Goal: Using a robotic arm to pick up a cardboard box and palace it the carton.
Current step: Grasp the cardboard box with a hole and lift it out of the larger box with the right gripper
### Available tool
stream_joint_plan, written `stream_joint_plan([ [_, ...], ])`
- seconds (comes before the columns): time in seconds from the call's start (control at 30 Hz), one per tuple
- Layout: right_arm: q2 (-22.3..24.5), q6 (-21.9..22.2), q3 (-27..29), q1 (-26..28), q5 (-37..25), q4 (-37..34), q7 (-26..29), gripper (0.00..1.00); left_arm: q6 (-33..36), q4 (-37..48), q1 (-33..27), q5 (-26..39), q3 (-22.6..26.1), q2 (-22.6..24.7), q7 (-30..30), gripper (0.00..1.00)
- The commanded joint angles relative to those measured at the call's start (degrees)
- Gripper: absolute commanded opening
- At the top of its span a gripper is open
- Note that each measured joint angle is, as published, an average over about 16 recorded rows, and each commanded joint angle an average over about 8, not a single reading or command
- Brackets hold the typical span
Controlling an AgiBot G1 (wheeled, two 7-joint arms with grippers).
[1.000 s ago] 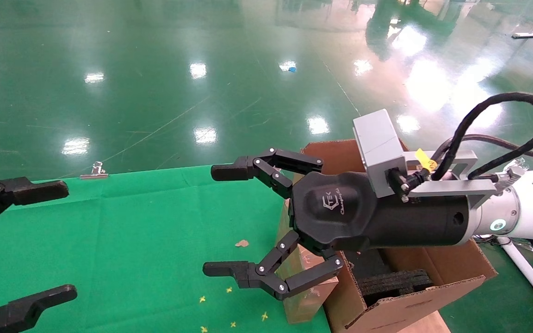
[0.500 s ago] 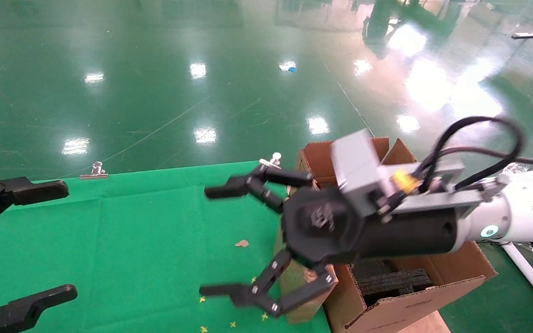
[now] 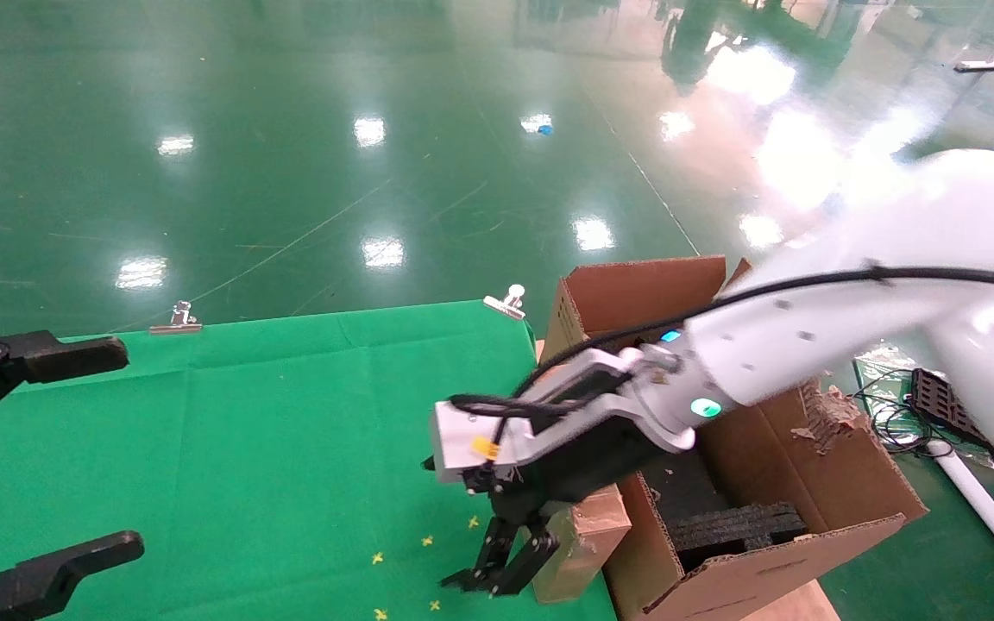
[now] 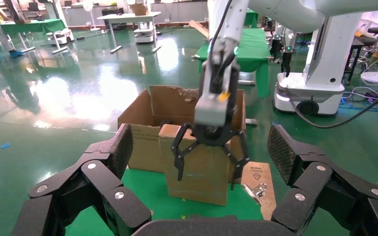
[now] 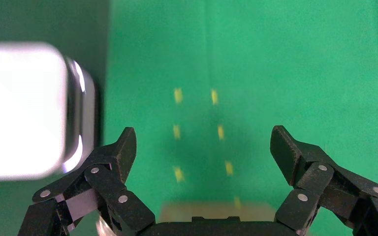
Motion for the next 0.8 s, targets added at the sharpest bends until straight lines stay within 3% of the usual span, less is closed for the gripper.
stream_joint_plan([
  [0.03, -1.96, -0.34, -4.17, 3.21, -4.77, -0.03, 1.98, 1.00, 0.00, 0.00, 0.00, -0.01, 0.01, 0.00, 0.00, 1.00],
  [0.17, -3.49, -0.72, -11.46, 11.13, -6.90, -0.07, 6.60, 1.00, -0.01, 0.00, -0.01, -0.02, 0.03, -0.01, 0.01, 1.00],
  [0.47, -3.32, -0.82, -28.38, 27.98, -4.34, -0.10, 13.63, 1.00, -0.03, 0.00, -0.01, -0.04, 0.06, -0.03, 0.03, 1.00],
  [0.63, -3.44, -0.28, -36.71, 33.26, -2.93, 0.04, 14.96, 1.00, -0.04, 0.00, -0.02, -0.06, 0.09, -0.04, 0.04, 1.00],
  [0.8, -3.62, 0.65, -42.15, 35.22, -1.40, 0.18, 15.06, 1.00, -0.05, 0.00, -0.02, -0.07, 0.11, -0.04, 0.05, 1.00],
])
